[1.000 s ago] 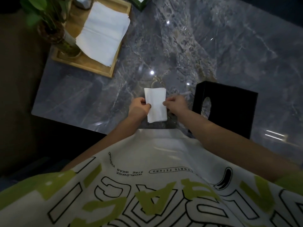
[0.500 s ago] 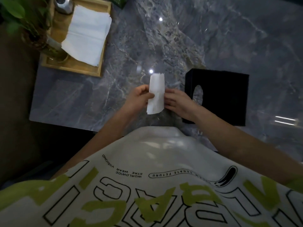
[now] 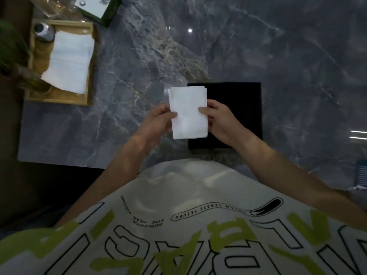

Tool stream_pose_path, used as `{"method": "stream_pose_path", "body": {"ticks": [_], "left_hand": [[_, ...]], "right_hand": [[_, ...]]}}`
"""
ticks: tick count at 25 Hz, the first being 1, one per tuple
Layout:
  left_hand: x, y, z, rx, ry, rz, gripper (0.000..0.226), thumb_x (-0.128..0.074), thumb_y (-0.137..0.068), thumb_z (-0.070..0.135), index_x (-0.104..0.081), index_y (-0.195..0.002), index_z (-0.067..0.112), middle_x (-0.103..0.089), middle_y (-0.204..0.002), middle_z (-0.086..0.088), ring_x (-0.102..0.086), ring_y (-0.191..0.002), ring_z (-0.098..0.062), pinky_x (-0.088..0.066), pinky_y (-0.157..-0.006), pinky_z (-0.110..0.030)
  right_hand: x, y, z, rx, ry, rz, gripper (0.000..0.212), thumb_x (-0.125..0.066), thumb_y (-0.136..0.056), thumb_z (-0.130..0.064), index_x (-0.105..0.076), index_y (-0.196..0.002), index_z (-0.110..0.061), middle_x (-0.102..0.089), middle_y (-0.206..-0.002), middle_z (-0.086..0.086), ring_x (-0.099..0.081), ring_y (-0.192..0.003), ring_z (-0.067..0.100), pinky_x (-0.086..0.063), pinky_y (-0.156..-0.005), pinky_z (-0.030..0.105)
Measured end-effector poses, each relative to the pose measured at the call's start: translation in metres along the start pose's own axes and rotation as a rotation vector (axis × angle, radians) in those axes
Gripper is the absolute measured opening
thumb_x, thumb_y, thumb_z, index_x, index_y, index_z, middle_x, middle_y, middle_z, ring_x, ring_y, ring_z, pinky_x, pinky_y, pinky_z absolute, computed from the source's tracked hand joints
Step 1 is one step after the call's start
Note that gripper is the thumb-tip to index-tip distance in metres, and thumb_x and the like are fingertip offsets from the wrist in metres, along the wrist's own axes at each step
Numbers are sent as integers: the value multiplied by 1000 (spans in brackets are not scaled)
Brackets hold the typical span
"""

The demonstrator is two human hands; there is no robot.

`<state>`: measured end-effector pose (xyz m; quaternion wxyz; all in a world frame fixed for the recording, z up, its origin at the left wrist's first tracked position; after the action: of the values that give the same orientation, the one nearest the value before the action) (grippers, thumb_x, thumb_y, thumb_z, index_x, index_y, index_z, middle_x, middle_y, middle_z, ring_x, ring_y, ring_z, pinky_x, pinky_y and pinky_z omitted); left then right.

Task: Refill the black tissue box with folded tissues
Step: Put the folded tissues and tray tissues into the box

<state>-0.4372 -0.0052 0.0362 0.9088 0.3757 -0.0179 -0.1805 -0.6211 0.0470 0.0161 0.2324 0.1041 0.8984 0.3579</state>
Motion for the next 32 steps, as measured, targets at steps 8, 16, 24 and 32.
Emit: {"method": "stream_pose_path", "body": {"ticks": [8,16,24,32], "left_hand": [[-58,-15,-8,-107,-337,248,16,-61,-87,-1,-62,-86,15,-63,-73,-2,-65,-61,-6,-54,-60,-28],[-74,-18,-15,-303,-718,332,23,-63,-83,9,-51,-103,10,-53,-71,8,-53,-62,-6,-44,-57,-22],[-82,-28,-12,-277,-1165,87,33,-55,-89,8,-60,-121,7,-61,-118,-14,-61,-105,-30,-50,-90,-41],[-95,-44,-4,-152,-1484,-111,19,-56,-83,1,-56,-101,-4,-52,-113,-24,-57,-95,-39,-40,-70,-37]], "right_hand": [[55,10,-11,212,522,264,29,-70,-80,-8,-45,-85,-25,-57,-78,-1,-57,-73,15,-47,-65,27],[53,10,-9,412,985,281,13,-58,-85,-8,-64,-95,-13,-60,-77,0,-62,-75,21,-50,-66,31],[34,7,-21,318,1403,197,25,-50,-89,-4,-63,-110,1,-64,-112,16,-62,-99,34,-53,-83,43],[18,-6,-17,140,1655,43,13,-56,-86,0,-59,-99,0,-58,-109,20,-61,-92,36,-45,-67,37]]}}
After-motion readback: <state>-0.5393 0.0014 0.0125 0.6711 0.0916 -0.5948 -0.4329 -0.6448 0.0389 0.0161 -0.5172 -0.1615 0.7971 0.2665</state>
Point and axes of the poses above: each hand's wrist, its own y-axis away from the middle knuckle, its own x-axis out of the back of the hand, z = x × y, the point moved 2 cm from there along -y, towards the middle knuckle
